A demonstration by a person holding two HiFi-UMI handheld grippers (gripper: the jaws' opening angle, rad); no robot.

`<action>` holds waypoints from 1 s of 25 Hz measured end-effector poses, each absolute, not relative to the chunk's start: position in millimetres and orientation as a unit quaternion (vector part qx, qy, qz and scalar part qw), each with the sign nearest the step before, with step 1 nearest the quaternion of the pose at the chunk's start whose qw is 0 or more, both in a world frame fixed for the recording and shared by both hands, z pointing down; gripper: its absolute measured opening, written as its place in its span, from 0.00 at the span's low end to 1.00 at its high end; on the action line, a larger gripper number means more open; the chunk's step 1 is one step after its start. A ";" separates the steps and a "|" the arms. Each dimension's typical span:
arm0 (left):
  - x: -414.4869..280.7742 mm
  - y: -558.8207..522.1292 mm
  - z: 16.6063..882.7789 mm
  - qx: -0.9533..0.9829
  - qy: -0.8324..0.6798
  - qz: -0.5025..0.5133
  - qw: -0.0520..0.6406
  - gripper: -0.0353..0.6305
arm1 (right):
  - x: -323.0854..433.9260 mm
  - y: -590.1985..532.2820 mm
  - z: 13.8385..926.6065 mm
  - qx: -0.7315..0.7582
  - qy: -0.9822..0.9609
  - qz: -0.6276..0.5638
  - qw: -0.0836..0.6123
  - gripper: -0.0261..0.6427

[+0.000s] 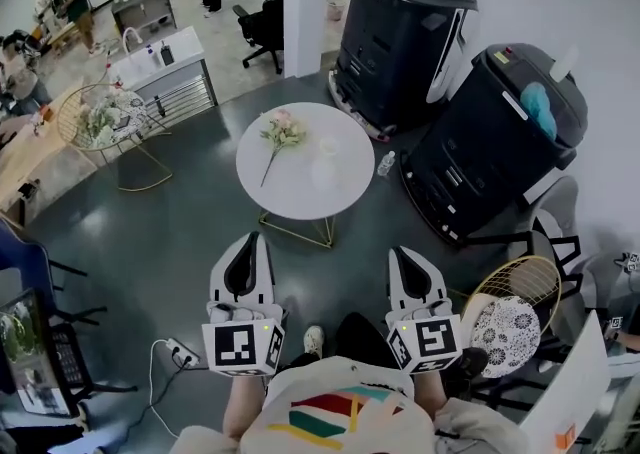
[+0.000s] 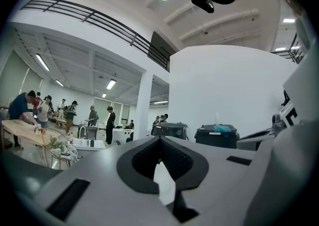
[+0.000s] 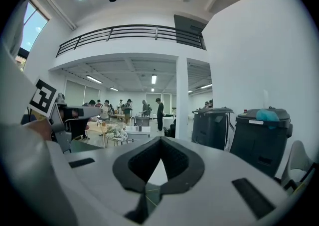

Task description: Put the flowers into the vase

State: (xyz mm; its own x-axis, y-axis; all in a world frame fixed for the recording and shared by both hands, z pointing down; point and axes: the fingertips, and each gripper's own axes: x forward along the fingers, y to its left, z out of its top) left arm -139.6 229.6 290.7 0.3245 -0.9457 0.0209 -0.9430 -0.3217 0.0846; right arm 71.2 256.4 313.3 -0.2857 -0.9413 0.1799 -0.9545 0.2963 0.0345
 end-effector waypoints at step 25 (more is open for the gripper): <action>-111.2 31.2 299.6 0.784 -0.619 0.019 0.050 0.06 | 95.3 31.2 321.5 0.547 -0.833 0.036 0.074 0.04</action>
